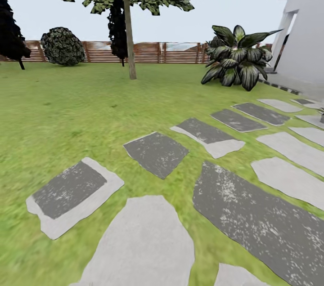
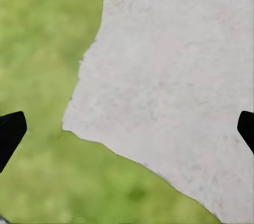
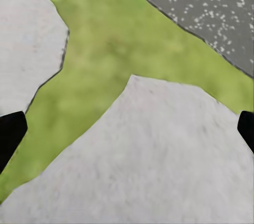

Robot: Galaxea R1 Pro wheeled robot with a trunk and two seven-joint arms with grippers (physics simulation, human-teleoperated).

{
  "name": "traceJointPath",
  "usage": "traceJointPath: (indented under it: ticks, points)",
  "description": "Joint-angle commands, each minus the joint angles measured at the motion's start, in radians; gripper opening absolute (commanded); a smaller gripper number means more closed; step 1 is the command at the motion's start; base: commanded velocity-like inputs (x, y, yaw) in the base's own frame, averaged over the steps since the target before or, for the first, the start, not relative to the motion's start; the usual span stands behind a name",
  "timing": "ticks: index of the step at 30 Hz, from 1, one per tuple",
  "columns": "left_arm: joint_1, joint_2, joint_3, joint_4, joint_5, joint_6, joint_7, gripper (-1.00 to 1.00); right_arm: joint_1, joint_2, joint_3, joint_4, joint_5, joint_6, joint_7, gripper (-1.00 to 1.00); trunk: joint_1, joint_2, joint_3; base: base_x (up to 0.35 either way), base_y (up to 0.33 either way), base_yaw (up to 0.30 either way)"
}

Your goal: Pick up the pesticide atomizer in the garden and spray insectifuge to fully cover both potted plants in the garden.

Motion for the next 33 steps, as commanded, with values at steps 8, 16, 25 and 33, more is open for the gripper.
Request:
traceJointPath:
  ticks: [8,16,25,33]
  points:
    - [-0.001,0.000,0.002,0.001,0.003,-0.003,-0.001,1.00,0.000,0.000,-0.002,0.000,0.001,-0.003,0.001,1.00,0.000,0.000,-0.001,0.339,0.000,0.278]
    - [0.000,0.002,0.002,0.001,0.003,-0.004,0.001,1.00,0.000,0.000,-0.002,0.000,0.001,-0.003,0.001,1.00,0.000,0.000,-0.001,0.340,0.000,0.278]
    - [0.001,0.003,0.002,0.001,0.003,-0.005,0.001,1.00,0.000,0.000,-0.002,0.000,0.001,-0.003,0.001,1.00,0.000,0.000,-0.001,0.339,0.000,0.278]
    - [0.001,0.003,0.002,0.001,0.003,-0.005,0.001,1.00,0.000,0.000,-0.002,0.000,0.001,-0.003,0.001,1.00,0.000,0.000,-0.001,0.265,0.000,0.278]
